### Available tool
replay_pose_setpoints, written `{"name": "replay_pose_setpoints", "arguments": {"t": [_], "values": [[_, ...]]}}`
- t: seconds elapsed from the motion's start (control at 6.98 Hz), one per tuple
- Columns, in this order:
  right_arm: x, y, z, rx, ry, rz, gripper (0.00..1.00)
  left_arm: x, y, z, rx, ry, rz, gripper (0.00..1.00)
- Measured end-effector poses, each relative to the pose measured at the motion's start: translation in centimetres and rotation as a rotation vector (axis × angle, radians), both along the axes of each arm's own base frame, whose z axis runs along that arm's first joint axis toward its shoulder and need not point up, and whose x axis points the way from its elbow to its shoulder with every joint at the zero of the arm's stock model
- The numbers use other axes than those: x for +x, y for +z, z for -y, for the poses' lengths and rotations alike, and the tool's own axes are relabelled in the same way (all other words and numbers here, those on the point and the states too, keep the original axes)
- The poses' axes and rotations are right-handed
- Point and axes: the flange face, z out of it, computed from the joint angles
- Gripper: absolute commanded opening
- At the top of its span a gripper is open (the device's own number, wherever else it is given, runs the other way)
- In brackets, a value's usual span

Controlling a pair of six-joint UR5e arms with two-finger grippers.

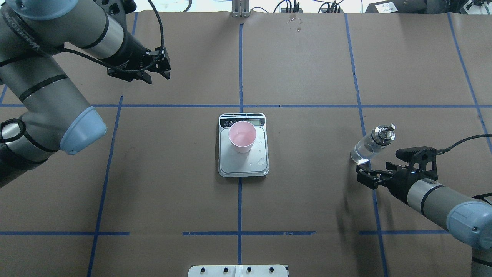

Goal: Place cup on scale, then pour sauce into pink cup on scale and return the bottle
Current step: 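Grasp the glass sauce bottle with the right gripper and lift it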

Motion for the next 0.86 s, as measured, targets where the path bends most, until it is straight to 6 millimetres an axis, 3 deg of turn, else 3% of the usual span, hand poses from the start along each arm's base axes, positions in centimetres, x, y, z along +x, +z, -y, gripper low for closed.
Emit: {"name": "replay_pose_setpoints", "arguments": {"t": [0.29, 0.86], "values": [[-0.5, 0.2, -0.3, 0.027, 0.091, -0.011, 0.99, -1.3, 1.6, 0.6, 0.039, 0.011, 0.033, 0.56], [-2.5, 2.2, -0.7, 0.096, 0.203, -0.074, 1.0, -1.9, 2.3, 1.3, 0.062, -0.017, 0.068, 0.56]]}}
